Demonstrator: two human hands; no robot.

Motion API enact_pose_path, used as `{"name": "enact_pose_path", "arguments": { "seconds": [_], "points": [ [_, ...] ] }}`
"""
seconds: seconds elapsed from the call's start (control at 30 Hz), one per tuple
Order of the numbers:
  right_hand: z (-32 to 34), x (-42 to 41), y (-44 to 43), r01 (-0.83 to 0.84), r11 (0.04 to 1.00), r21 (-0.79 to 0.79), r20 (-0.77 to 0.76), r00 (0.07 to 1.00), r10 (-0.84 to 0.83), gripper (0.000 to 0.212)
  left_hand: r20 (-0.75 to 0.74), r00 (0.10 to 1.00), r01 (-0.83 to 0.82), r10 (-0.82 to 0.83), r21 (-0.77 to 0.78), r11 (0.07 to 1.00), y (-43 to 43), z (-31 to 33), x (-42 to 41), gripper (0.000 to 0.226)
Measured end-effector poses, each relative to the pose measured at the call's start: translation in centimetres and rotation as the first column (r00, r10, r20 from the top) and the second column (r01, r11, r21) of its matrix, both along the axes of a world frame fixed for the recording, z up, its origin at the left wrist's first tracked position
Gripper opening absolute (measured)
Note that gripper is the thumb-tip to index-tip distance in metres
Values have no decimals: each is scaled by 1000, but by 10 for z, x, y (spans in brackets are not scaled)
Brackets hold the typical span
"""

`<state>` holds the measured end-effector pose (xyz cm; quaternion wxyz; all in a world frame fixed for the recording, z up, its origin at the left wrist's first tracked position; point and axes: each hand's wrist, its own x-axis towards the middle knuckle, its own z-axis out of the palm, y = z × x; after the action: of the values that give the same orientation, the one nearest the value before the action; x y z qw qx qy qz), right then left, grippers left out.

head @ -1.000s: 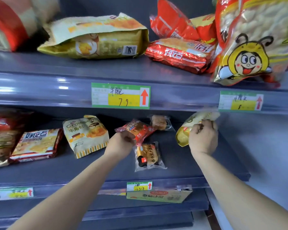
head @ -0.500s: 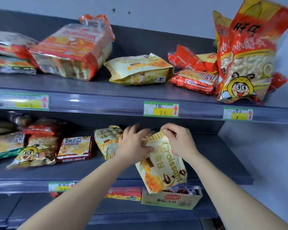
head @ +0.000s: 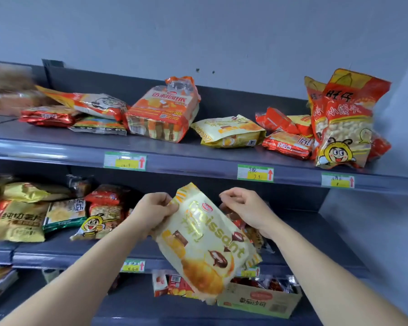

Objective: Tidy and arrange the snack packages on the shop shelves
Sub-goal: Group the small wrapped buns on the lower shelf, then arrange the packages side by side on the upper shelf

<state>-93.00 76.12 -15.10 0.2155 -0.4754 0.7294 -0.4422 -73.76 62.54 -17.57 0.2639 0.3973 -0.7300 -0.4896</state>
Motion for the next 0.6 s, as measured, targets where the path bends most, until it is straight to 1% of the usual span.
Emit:
{"name": "enact_pose_path", "arguments": {
  "seconds": [0.03, 0.1, 0.13, 0.2, 0.23, 0.27, 0.37, 0.43, 0.5, 0.6],
  "points": [
    [3, 5, 2, 2, 1000, 8, 31, 1000, -2, 23, -85, 996, -10, 18, 100, 995, -3, 6, 12, 28],
    [12, 15, 6, -19, 1000, -5, 170, 985, 20, 39, -227, 972, -19, 67, 208, 978, -6, 21, 30, 28],
    [19, 20, 7, -29, 999, -28, 271, 962, 35, 48, -273, 958, -29, 92, 227, 974, -6, 30, 38, 27],
    [35, 28, 10, -34, 995, -93, 468, 880, 74, 63, -347, 925, -69, 154, 244, 967, -4, 47, 49, 25],
    [43, 31, 11, -41, 989, -140, 534, 838, 110, 68, -376, 906, -99, 193, 254, 962, -3, 55, 53, 25],
    [50, 33, 13, -53, 980, -194, 567, 809, 156, 73, -401, 885, -133, 237, 270, 953, -1, 62, 56, 24],
    [65, 36, 18, -120, 939, -321, 563, 773, 291, 95, -489, 793, -197, 365, 360, 912, 1, 80, 58, 22],
    [74, 38, 23, -128, 925, -359, 528, 789, 314, 102, -539, 724, -221, 430, 410, 885, 5, 92, 52, 19],
    [82, 38, 29, -101, 925, -366, 473, 836, 278, 93, -577, 683, -215, 448, 428, 878, 14, 105, 39, 15],
    [98, 33, 35, 13, 930, -366, 398, 906, 144, 62, -614, 673, -190, 412, 395, 899, 24, 121, 14, 12]
  ]
}}
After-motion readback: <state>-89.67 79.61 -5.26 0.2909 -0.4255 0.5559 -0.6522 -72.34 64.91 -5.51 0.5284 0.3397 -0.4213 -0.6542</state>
